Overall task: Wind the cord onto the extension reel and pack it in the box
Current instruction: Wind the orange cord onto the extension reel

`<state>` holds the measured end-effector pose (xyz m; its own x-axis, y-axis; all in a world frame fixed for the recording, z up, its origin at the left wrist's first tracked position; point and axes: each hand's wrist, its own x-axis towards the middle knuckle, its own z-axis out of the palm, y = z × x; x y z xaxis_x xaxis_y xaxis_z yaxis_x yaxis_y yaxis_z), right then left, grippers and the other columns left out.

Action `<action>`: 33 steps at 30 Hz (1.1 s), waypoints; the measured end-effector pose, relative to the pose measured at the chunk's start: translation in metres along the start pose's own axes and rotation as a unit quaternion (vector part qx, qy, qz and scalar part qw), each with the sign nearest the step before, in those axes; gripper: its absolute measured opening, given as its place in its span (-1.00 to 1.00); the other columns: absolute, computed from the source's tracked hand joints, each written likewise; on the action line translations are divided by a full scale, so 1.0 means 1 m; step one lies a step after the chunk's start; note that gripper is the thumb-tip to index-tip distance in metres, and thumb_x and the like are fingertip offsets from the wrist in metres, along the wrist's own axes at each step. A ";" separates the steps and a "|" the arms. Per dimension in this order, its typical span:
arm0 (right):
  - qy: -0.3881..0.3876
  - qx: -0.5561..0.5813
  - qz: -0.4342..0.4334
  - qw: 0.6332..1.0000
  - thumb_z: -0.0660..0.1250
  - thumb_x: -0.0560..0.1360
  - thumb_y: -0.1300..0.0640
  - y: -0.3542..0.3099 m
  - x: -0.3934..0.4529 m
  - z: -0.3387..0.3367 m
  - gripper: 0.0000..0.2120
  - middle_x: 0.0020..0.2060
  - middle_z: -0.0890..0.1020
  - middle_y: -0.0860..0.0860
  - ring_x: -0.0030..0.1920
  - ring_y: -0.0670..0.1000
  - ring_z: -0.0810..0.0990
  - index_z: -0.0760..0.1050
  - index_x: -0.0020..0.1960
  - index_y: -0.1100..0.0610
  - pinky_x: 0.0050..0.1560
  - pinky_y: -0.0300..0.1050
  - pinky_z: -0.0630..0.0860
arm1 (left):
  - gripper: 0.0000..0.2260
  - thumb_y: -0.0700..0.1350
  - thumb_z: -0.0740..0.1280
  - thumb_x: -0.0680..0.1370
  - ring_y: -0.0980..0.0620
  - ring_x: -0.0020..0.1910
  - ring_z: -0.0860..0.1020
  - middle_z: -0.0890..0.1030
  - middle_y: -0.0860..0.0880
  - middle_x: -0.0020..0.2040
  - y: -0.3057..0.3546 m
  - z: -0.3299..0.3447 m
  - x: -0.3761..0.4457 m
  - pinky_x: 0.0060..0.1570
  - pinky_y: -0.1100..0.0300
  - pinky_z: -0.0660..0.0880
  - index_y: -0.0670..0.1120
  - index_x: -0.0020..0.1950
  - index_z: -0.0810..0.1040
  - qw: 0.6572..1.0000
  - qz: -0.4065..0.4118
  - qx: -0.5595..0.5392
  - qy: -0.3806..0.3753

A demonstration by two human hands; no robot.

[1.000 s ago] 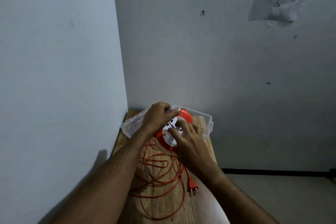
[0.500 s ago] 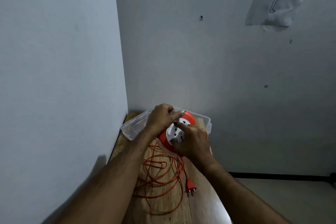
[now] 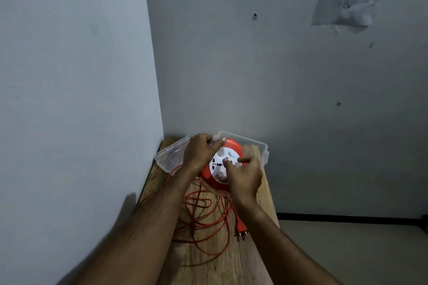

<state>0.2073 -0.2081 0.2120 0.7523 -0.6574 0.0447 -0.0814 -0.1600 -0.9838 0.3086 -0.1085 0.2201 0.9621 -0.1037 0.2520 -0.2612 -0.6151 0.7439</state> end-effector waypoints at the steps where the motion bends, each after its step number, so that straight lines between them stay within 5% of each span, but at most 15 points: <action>1: 0.003 -0.090 -0.157 0.983 0.55 0.42 0.16 0.000 -0.004 -0.009 -0.74 -0.13 0.68 0.04 -0.20 -0.02 0.65 0.54 0.03 0.13 -0.31 -0.43 0.42 | -0.48 0.28 0.37 0.52 -0.08 -0.32 0.61 0.61 -0.09 -0.37 -0.002 -0.001 0.001 -0.23 -0.02 0.56 -0.18 -0.31 0.53 1.000 0.001 0.001 -0.008; 3: -0.059 -0.226 -0.410 0.882 0.55 0.41 0.20 0.002 -0.004 -0.025 -0.73 -0.06 0.67 0.06 -0.13 0.00 0.64 0.58 0.07 0.16 -0.12 -0.35 0.44 | -0.45 0.30 0.37 0.51 -0.09 -0.34 0.59 0.60 -0.13 -0.37 -0.004 -0.004 0.003 -0.25 -0.03 0.55 -0.21 -0.28 0.55 0.999 0.018 0.008 -0.033; 6: -0.197 -0.409 -0.535 0.712 0.60 0.36 0.09 0.015 0.012 -0.034 -0.48 0.26 0.54 0.12 0.28 0.15 0.56 0.55 0.28 0.07 0.28 0.21 0.49 | -0.48 0.29 0.38 0.52 -0.08 -0.32 0.63 0.64 -0.15 -0.33 -0.005 -0.009 0.007 -0.19 -0.07 0.59 -0.19 -0.24 0.61 0.997 0.026 -0.017 -0.070; 11: -0.284 -0.471 -0.632 0.546 0.55 0.39 0.14 0.005 0.031 -0.050 -0.33 0.41 0.40 0.20 0.46 0.25 0.38 0.39 0.44 0.00 0.38 0.40 0.34 | -0.66 0.20 0.44 0.53 0.14 -0.37 0.63 0.65 0.00 -0.35 0.001 -0.016 0.005 -0.29 0.17 0.51 -0.04 -0.26 0.63 0.989 0.035 -0.025 -0.143; 15: -0.279 -0.492 -0.652 0.505 0.48 0.47 0.06 0.000 0.037 -0.046 -0.42 0.45 0.35 0.19 0.48 0.25 0.32 0.38 0.44 -0.06 0.39 0.39 0.31 | -0.69 0.18 0.48 0.50 0.07 -0.28 0.69 0.70 -0.01 -0.30 0.004 -0.011 0.002 -0.21 0.08 0.62 -0.06 -0.18 0.69 0.982 0.046 -0.026 -0.181; 19: -0.264 -0.463 -0.641 0.552 0.44 0.43 -0.17 0.008 0.044 -0.040 -0.42 0.40 0.39 0.16 0.41 0.20 0.38 0.43 0.41 -0.09 0.37 0.28 0.37 | -0.71 0.15 0.49 0.51 0.07 -0.30 0.68 0.69 0.01 -0.34 0.002 -0.008 0.002 -0.26 0.10 0.56 -0.05 -0.22 0.68 0.984 0.042 -0.043 -0.170; 23: -0.230 -0.379 -0.560 0.700 0.47 0.36 -0.17 0.017 0.041 -0.030 -0.41 0.17 0.58 0.14 0.15 0.15 0.57 0.54 0.34 0.01 0.08 -0.01 0.51 | -0.46 0.35 0.40 0.43 -0.11 -0.23 0.69 0.70 -0.14 -0.26 0.002 -0.008 0.002 -0.13 -0.09 0.62 -0.17 -0.16 0.69 0.991 0.031 -0.034 -0.129; 28: -0.120 -0.229 -0.304 0.917 0.50 0.36 -0.11 0.015 0.015 -0.013 -0.48 -0.02 0.73 -0.03 -0.10 -0.05 0.69 0.60 0.27 0.06 -0.03 -0.19 0.63 | -0.49 0.30 0.41 0.49 0.03 -0.42 0.55 0.56 -0.01 -0.45 0.006 -0.005 0.006 -0.30 0.08 0.49 -0.12 -0.37 0.53 0.997 0.033 -0.019 -0.065; 31: -0.027 -0.159 -0.170 0.972 0.61 0.31 -0.11 0.009 0.002 0.000 -0.47 -0.01 0.70 -0.06 -0.08 -0.14 0.61 0.62 0.21 0.06 -0.17 -0.41 0.42 | -0.49 0.24 0.44 0.51 0.05 -0.46 0.43 0.44 0.01 -0.50 0.006 -0.001 0.005 -0.36 0.12 0.33 -0.10 -0.42 0.43 0.998 0.049 0.014 -0.034; 33: -0.004 -0.104 -0.051 0.993 0.64 0.30 -0.12 0.014 0.001 0.011 -0.42 0.05 0.69 -0.01 -0.03 -0.11 0.58 0.60 0.21 0.12 -0.08 -0.31 0.49 | -0.50 0.24 0.44 0.50 0.07 -0.45 0.43 0.43 0.01 -0.49 0.005 0.002 0.004 -0.37 0.14 0.30 -0.09 -0.42 0.42 0.997 0.061 0.035 -0.020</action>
<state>0.2138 -0.2031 0.1969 0.7686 -0.6240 0.1410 -0.1358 -0.3746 -0.9172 0.3111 -0.1132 0.2237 0.9259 -0.2117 0.3128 -0.3725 -0.6488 0.6635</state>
